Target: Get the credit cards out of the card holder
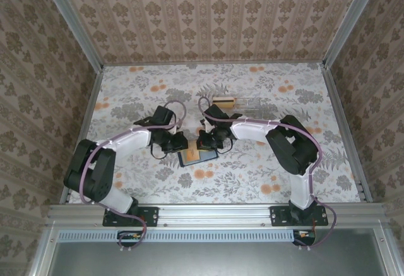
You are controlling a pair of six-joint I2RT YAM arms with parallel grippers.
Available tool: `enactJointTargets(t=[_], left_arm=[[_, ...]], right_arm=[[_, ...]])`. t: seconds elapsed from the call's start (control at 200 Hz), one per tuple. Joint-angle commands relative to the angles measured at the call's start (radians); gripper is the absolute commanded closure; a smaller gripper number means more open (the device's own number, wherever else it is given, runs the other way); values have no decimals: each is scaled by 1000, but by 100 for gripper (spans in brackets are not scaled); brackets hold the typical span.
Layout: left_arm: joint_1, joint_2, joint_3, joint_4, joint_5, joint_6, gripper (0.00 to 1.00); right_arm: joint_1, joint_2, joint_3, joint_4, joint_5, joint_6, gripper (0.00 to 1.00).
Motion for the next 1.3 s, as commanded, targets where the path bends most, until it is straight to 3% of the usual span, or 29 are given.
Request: enactJointTargets(t=[0.0,0.365,0.47,0.86,1.295], left_arm=[[17,-23,-53,-17,-39,-39,94],[18,114,-28,36,-20,-10,98],[61,141,-9,36,-8,6,99],[60,15,-2,-27,-11,0,98],[45,34,-47,28,9,-25,98]], right_arm=[[8,26,29,-61,8,-41,100],[12,34,32,-77,13,-58,100],[12,33,30,-76,18,-53,100],[11,26,1,-41,48,-4,100],[11,0,-61,85,61,140,100]])
